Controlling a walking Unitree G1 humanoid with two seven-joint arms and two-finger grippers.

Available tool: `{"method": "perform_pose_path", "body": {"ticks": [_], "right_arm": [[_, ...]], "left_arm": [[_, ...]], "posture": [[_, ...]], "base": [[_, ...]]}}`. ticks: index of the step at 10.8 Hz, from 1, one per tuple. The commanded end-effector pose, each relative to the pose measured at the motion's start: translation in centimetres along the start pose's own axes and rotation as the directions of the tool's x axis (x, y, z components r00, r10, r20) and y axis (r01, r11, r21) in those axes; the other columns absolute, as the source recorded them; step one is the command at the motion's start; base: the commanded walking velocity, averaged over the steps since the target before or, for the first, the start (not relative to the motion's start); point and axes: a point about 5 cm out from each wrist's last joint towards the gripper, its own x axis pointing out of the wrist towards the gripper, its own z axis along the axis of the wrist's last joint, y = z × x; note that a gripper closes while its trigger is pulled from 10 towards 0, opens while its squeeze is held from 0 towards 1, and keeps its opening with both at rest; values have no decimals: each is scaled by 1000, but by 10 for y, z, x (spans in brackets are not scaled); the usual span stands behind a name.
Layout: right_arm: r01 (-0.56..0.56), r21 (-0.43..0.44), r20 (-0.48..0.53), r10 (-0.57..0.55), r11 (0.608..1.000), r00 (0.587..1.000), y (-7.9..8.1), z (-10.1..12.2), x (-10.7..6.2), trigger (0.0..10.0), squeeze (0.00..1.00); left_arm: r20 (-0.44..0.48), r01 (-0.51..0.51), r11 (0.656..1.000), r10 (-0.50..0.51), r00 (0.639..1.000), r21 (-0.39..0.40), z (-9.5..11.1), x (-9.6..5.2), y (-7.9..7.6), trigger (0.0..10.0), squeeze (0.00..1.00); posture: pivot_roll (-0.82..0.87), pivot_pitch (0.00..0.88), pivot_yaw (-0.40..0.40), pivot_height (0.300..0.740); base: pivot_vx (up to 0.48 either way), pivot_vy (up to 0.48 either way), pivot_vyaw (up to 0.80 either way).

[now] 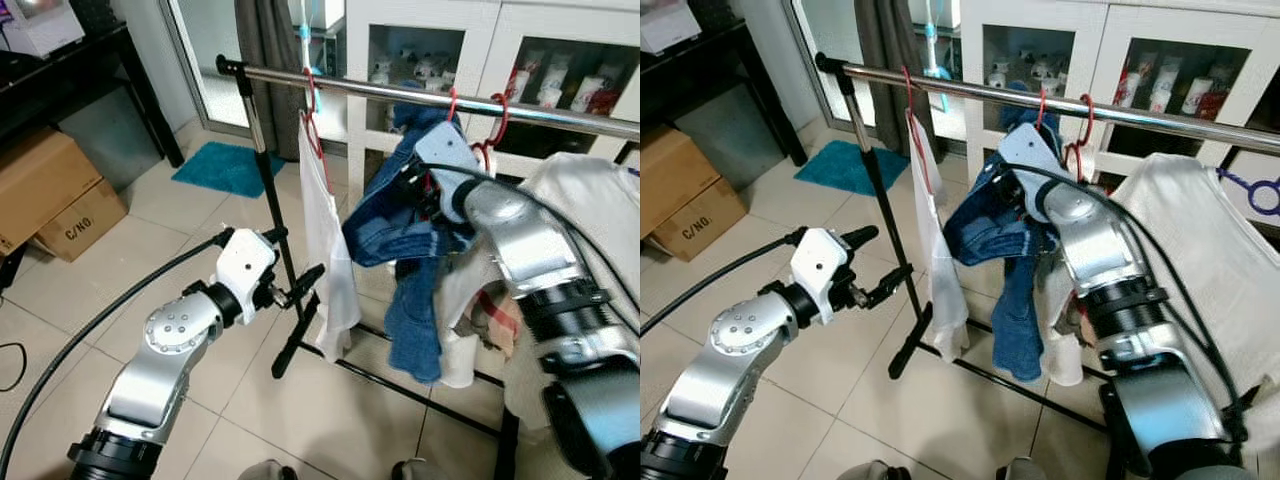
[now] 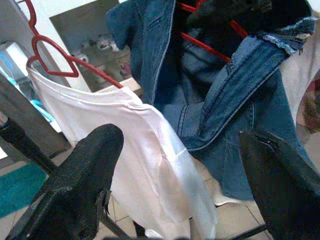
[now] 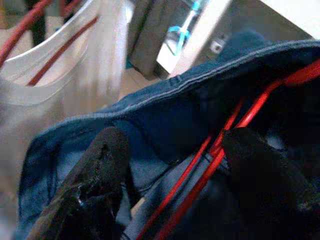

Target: Hang hanger

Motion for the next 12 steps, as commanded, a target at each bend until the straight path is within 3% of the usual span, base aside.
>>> {"method": "perform_pose_path", "body": {"ticks": [1, 6, 8, 10, 12], "right_arm": [[50, 40, -4, -50, 998, 999, -5, 1, 4, 10000, 0], [114, 41, -15, -114, 993, 993, -7, 2, 9, 10000, 0], [97, 51, 15, -98, 994, 995, -6, 7, 1, 10000, 0], [152, 80, 19, -154, 985, 988, -10, 8, -1, 10000, 0], [148, 89, -7, -148, 985, 989, -1, 5, 6, 10000, 0]], "left_arm": [[-18, 12, 1000, -12, 1000, 21, -3, -1, 0, 10000, 0], [-22, 3, 999, -2, 1000, 32, -2, 0, 3, 10000, 0], [-23, 4, 999, -3, 1000, 33, -2, 0, 4, 10000, 0], [-23, 3, 999, -2, 1000, 35, -2, 1, 5, 10000, 0], [-16, 1, 999, 0, 1000, 37, 0, 2, 5, 10000, 0]], "posture": [[-86, 2, 104, 740], [-79, 3, 102, 740], [-81, 0, 103, 740], [-83, 2, 106, 740], [-80, 1, 105, 740]], "base": [[0, 0, 0], [0, 0, 0], [0, 0, 0], [0, 0, 0], [0, 0, 0]]}}
